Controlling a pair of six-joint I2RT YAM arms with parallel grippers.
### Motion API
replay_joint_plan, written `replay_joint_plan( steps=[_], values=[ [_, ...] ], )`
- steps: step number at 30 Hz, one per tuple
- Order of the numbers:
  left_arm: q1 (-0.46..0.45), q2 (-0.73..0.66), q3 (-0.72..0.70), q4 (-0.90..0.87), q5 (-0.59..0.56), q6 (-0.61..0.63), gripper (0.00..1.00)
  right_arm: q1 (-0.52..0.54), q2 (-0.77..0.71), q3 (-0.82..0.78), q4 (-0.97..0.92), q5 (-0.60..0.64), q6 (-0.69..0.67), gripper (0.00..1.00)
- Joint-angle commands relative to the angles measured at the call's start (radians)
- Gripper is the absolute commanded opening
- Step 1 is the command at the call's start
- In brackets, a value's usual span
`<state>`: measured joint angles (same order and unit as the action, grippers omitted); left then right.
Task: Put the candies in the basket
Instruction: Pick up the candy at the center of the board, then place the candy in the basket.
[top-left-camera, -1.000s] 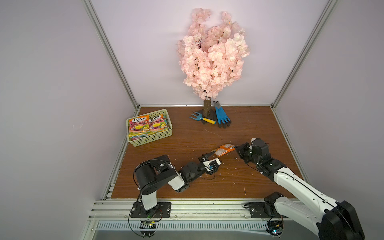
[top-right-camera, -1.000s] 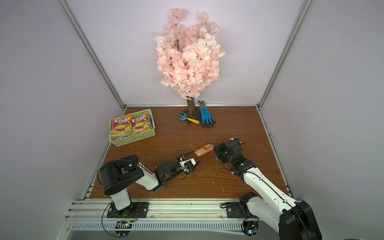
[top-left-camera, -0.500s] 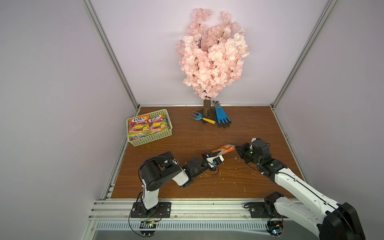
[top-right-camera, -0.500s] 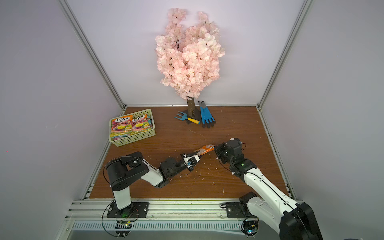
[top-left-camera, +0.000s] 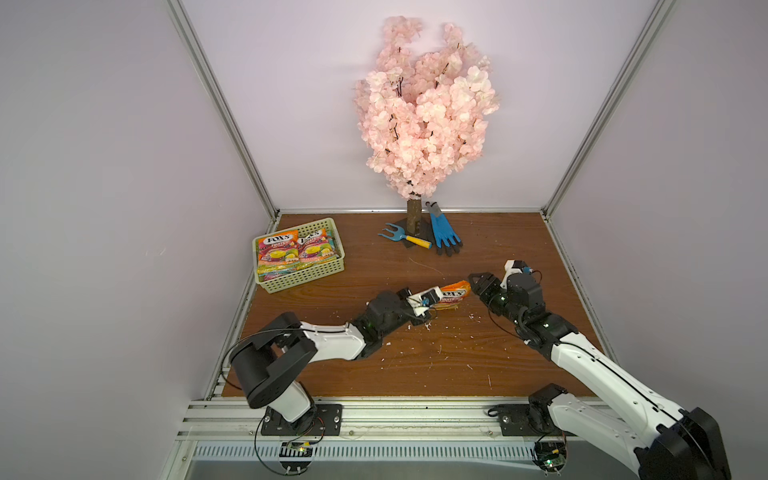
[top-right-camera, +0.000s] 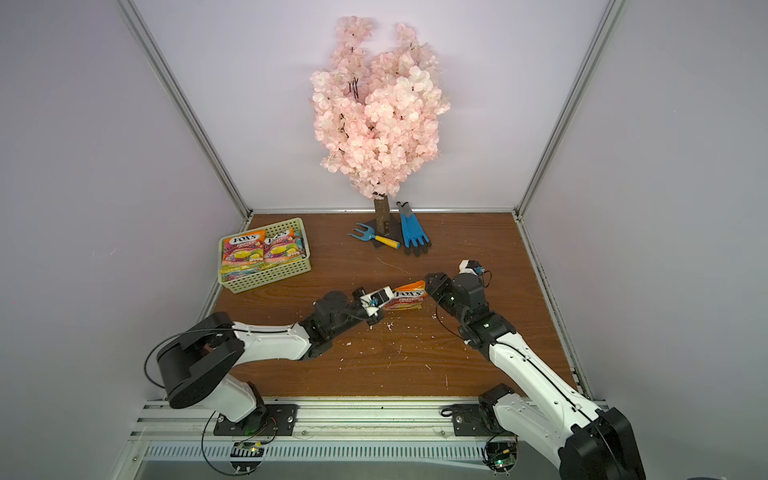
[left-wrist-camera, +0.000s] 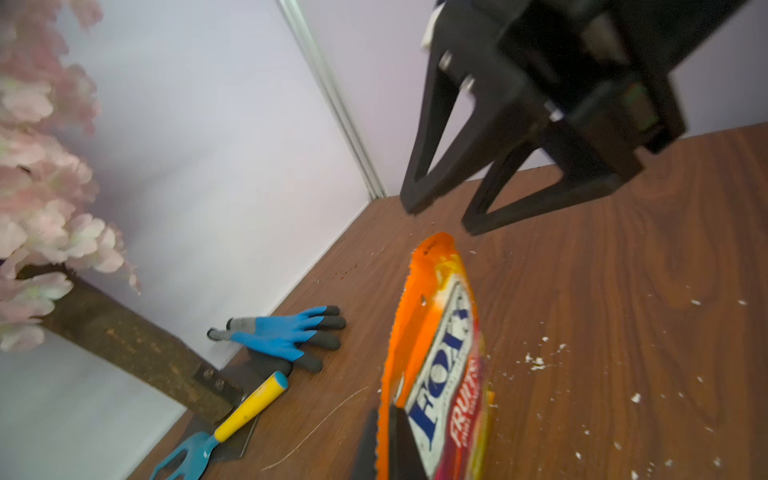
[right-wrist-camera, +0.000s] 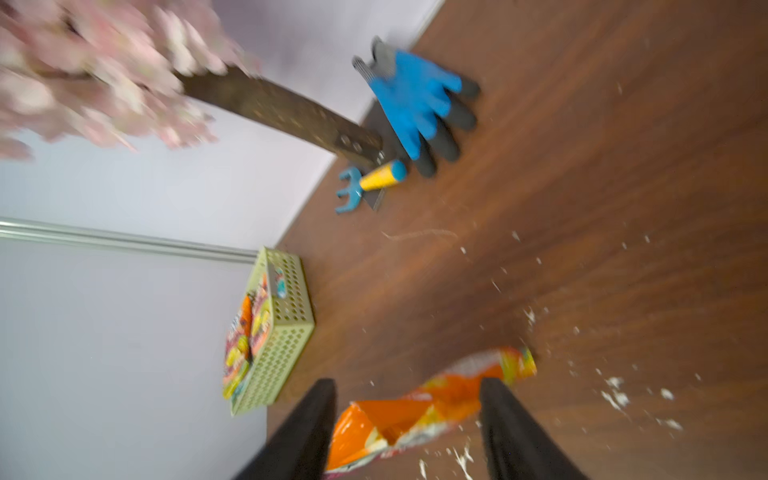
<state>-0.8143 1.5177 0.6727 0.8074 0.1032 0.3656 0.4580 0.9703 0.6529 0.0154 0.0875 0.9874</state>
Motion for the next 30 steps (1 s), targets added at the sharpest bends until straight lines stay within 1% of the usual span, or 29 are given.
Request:
replay_joint_plan(
  steps=[1,2,4,8,12,16,19,21,23,24,28,30],
  values=[
    [0.096,-0.100,0.153,-0.446,0.036,-0.109,0.01,0.001,-0.017,0.080,0.111,0.136,-0.302,0.84],
    [0.124,-0.124,0.190,-0.519,0.038,-0.123,0.01,0.001,-0.007,0.093,0.121,0.159,-0.347,0.91],
    [0.177,-0.167,0.248,-0.641,0.041,-0.145,0.01,0.001,0.016,0.110,0.154,0.180,-0.433,0.99],
    [0.292,-0.209,0.404,-0.910,0.042,-0.186,0.01,0.000,0.055,0.108,0.219,0.165,-0.542,0.99],
    [0.435,-0.208,0.555,-1.120,0.077,-0.200,0.01,0.000,0.062,0.042,0.300,0.158,-0.606,0.99],
    [0.562,-0.171,0.672,-1.264,0.086,-0.197,0.01,0.001,0.055,-0.045,0.359,0.155,-0.640,0.99],
    [0.660,-0.099,0.762,-1.369,0.110,-0.183,0.01,0.001,0.054,-0.093,0.397,0.132,-0.636,0.99],
    [0.714,-0.067,0.798,-1.393,0.124,-0.190,0.01,0.001,0.054,-0.114,0.411,0.116,-0.635,0.99],
    [0.759,-0.040,0.800,-1.392,0.130,-0.198,0.01,0.002,0.056,-0.139,0.429,0.112,-0.636,0.99],
    [0.781,-0.024,0.831,-1.392,0.132,-0.200,0.01,0.002,0.057,-0.154,0.436,0.117,-0.641,0.99],
    [0.857,0.062,0.864,-1.392,0.153,-0.205,0.01,0.002,0.056,-0.195,0.464,0.141,-0.639,0.99],
    [0.875,0.112,0.881,-1.392,0.125,-0.196,0.01,0.001,0.054,-0.197,0.478,0.120,-0.635,0.99]
  ],
)
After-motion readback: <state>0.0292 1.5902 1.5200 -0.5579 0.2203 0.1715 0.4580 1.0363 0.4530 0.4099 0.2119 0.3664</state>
